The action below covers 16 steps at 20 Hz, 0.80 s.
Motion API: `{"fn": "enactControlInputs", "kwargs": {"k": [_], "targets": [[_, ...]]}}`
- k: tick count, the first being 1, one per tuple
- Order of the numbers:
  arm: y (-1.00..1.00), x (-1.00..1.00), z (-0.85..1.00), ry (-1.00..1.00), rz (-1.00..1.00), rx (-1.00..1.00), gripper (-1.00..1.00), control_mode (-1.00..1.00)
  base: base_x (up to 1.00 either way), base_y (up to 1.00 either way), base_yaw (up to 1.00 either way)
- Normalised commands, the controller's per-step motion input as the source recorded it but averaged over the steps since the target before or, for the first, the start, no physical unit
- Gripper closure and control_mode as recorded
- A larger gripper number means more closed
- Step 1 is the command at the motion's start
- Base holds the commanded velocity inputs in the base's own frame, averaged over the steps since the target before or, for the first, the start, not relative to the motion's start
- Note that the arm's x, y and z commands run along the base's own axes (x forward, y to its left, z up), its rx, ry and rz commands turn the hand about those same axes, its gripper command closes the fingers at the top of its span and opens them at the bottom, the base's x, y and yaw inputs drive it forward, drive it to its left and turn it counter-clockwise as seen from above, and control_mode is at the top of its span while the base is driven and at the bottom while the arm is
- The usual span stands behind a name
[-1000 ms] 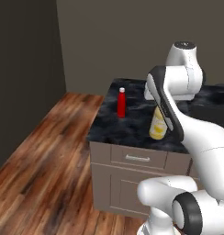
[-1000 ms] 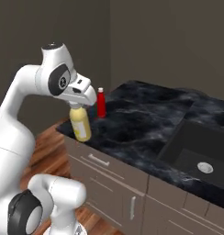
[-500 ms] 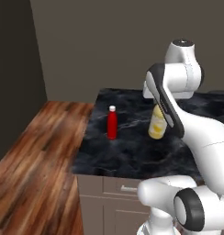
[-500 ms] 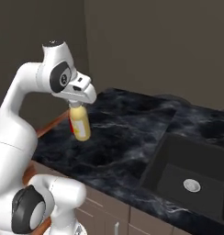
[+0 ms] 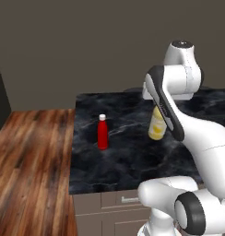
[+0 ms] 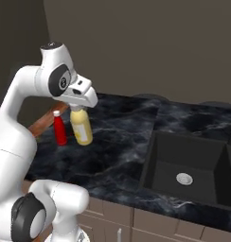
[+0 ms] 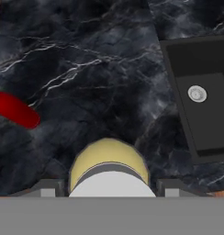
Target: Move the drinks to the dining counter.
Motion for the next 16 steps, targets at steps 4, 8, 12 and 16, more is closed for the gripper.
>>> {"fn": "enactControlInputs", "kwargs": {"k": [4, 8, 12, 16], "targets": [[0.0, 0.0, 0.0, 0.0, 0.0, 0.0, 1.0, 1.0, 0.97, 0.02, -0.14], [0.0, 0.36, -0.1, 0.04, -0.05, 0.0, 1.0, -1.0, 0.41, 0.01, -0.06], [0.0, 0.62, -0.21, 0.09, -0.06, 0.0, 1.0, -1.0, 0.0, 0.0, 0.0], [0.0, 0.46, -0.24, 0.09, 0.0, 0.0, 1.0, -1.0, 0.0, 0.0, 0.0]]}}
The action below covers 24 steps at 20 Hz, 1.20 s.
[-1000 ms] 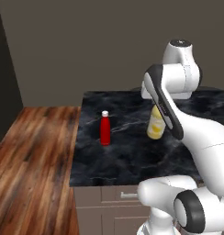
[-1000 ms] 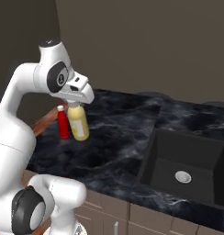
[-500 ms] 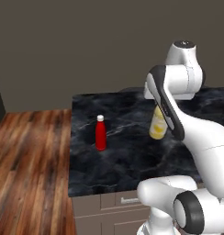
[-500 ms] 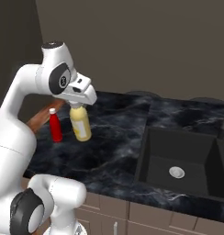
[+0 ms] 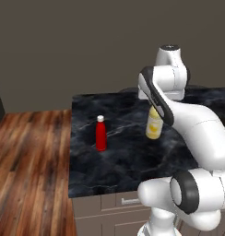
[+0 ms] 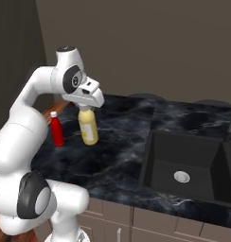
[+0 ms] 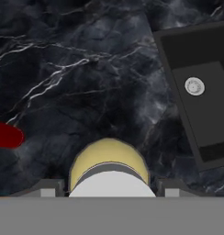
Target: Move the drinks to the dining counter.
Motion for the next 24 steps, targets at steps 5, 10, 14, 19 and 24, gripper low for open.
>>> {"fn": "enactControlInputs", "kwargs": {"k": [5, 10, 14, 19, 24], "targets": [[0.0, 0.18, -0.1, 0.15, 0.02, 0.11, 1.0, -1.0, 0.0, 0.0, 0.0], [0.0, 0.23, -0.37, 0.01, 0.01, 0.02, 1.0, -1.0, 0.0, 0.0, 0.0], [0.0, 0.4, -0.54, 0.0, 0.0, 0.0, 1.0, -1.0, 0.0, 0.0, 0.0], [0.0, 0.47, -0.35, 0.0, 0.02, -0.02, 1.0, -1.0, 0.0, 0.0, 0.0], [0.0, 0.35, -0.14, 0.0, 0.02, 0.0, 1.0, -1.0, 0.0, 0.0, 0.0]]}}
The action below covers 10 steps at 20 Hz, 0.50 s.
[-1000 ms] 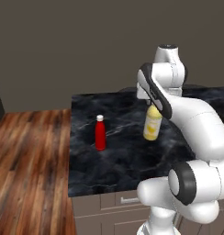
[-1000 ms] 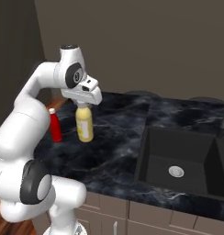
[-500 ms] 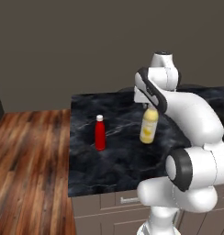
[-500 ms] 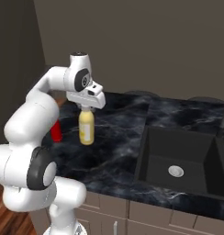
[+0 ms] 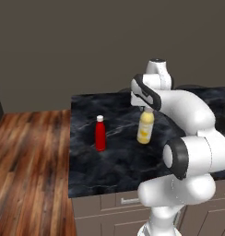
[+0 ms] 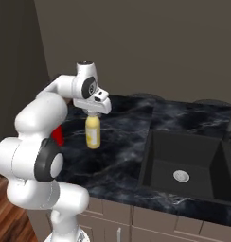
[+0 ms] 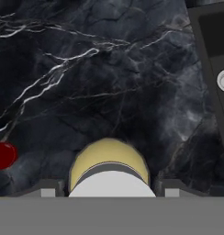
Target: Move the drinks to the dining counter.
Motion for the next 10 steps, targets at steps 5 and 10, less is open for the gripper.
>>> {"fn": "enactControlInputs", "kwargs": {"k": [5, 10], "targets": [[0.0, 0.24, -0.19, 0.0, 0.0, 0.0, 1.0, -1.0, 0.0, 0.0, 0.0], [0.0, 0.18, -0.19, 0.0, 0.0, 0.0, 1.0, -1.0, 0.0, 0.0, 0.0]]}}
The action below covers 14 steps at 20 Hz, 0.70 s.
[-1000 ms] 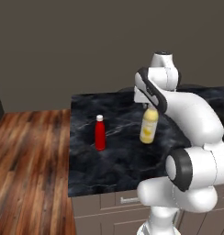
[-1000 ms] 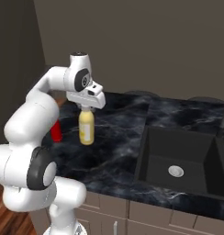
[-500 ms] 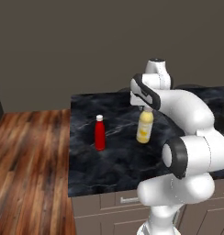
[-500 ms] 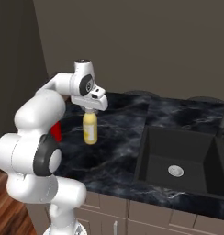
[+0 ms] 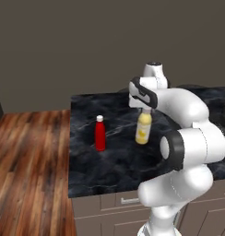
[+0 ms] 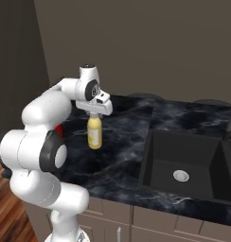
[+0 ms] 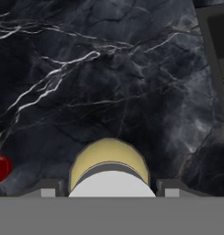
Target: Move the drinks to the dining counter.
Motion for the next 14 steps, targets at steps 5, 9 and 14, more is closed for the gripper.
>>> {"fn": "enactControlInputs", "kwargs": {"k": [5, 9, 14], "targets": [[0.0, 0.16, -0.16, 0.0, 0.0, 0.0, 1.0, -1.0, 0.0, 0.0, 0.0], [0.0, 0.15, -0.18, 0.0, 0.0, 0.0, 1.0, -1.0, 0.0, 0.0, 0.0], [0.0, 0.15, -0.18, 0.0, 0.0, 0.0, 1.0, -1.0, 0.0, 0.0, 0.0]]}}
